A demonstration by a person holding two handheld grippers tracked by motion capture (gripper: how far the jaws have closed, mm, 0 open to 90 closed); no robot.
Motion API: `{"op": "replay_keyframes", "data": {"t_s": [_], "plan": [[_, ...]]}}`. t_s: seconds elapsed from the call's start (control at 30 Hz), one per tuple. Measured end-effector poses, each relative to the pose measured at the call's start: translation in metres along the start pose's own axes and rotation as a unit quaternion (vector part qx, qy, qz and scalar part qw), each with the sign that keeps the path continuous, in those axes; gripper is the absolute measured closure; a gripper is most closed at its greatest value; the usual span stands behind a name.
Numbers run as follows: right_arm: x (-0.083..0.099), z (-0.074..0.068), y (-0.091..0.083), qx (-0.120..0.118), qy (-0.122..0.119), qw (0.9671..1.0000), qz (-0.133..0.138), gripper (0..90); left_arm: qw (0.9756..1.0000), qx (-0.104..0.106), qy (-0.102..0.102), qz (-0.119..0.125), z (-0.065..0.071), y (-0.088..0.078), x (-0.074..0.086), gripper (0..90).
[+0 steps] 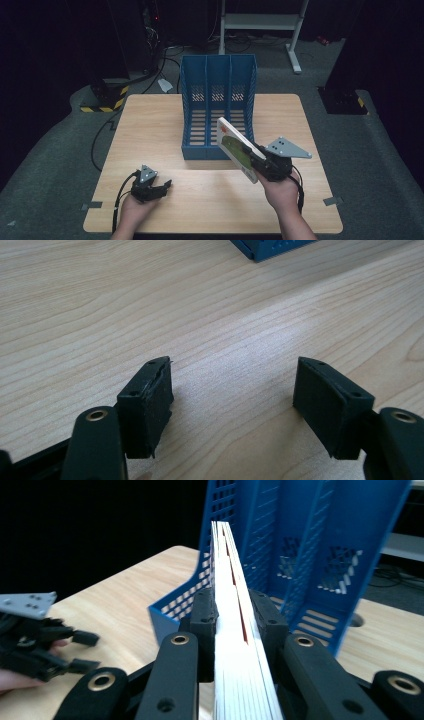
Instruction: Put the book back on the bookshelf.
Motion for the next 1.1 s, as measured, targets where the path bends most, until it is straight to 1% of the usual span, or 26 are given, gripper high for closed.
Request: {"op": "replay_keyframes", "data": {"t_s": [0.1,0.13,0.17,0.27,0.47,0.53,0.6,0.7,0.73,0.77,0.8,0.83,0.9,0.97,1.1], "plan": [[-0.006,0.008,0.0,0.015,0.002,0.9999,0.005,75.9,1.0,0.0,0.0,0.0,0.0,0.0,0.0,31.9],[-0.006,0.008,0.0,0.015,0.002,0.9999,0.005,75.9,1.0,0.0,0.0,0.0,0.0,0.0,0.0,31.8],[-0.011,0.016,-0.001,0.029,0.001,0.9995,0.008,75.8,1.0,-0.001,0.0,0.0,0.0,0.0,0.0,31.9],[-0.017,0.024,0.0,0.041,-0.001,0.9991,0.012,75.9,1.0,-0.002,0.001,-0.001,0.0,-0.001,0.0,31.8],[-0.027,0.042,0.01,0.066,0.013,0.9976,0.018,75.8,1.0,-0.001,0.002,-0.002,0.0,-0.001,0.001,31.7],[-0.029,0.048,0.014,0.076,0.014,0.9969,0.015,75.9,1.0,-0.001,0.003,-0.002,0.0,-0.001,0.001,31.5],[-0.033,0.053,0.019,0.088,0.016,0.9959,0.013,75.9,1.0,0.0,-0.001,-0.001,0.001,-0.001,0.001,31.5],[-0.039,0.06,0.027,0.106,0.016,0.9941,0.013,75.8,1.0,0.001,-0.001,-0.002,0.001,-0.001,0.001,31.5],[-0.039,0.06,0.027,0.106,0.016,0.9941,0.013,75.8,1.0,0.001,-0.001,-0.002,0.001,-0.001,0.001,31.5],[-0.042,0.064,0.033,0.117,0.021,0.9928,0.013,75.9,1.0,0.0,0.0,-0.003,0.001,-0.001,0.001,31.5],[-0.043,0.066,0.037,0.123,0.023,0.9921,0.016,75.8,1.0,0.0,0.0,-0.003,0.001,-0.001,0.001,31.5],[-0.043,0.066,0.037,0.123,0.023,0.9921,0.016,75.8,1.0,0.0,0.0,-0.003,0.001,-0.001,0.001,31.5],[-0.044,0.07,0.047,0.137,0.025,0.9901,0.016,75.9,1.0,0.0,0.0,-0.003,0.001,-0.001,0.001,31.5],[-0.044,0.073,0.056,0.144,0.03,0.989,0.013,75.9,1.0,0.0,0.0,-0.003,0.001,-0.001,0.001,31.5],[-0.044,0.077,0.069,0.15,0.04,0.9878,0.007,75.9,1.0,0.0,0.0,-0.003,0.001,-0.001,0.001,31.5]]}}
Point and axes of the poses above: each handheld gripper's, and its own axes: y roughly forward along the jaws, x roughly out of its underside, z roughly to its right, the point moved 9 cm from there along y, roughly forward along the jaws, and after that the axes turned 3 degrees about y, right-handed, at the moved point
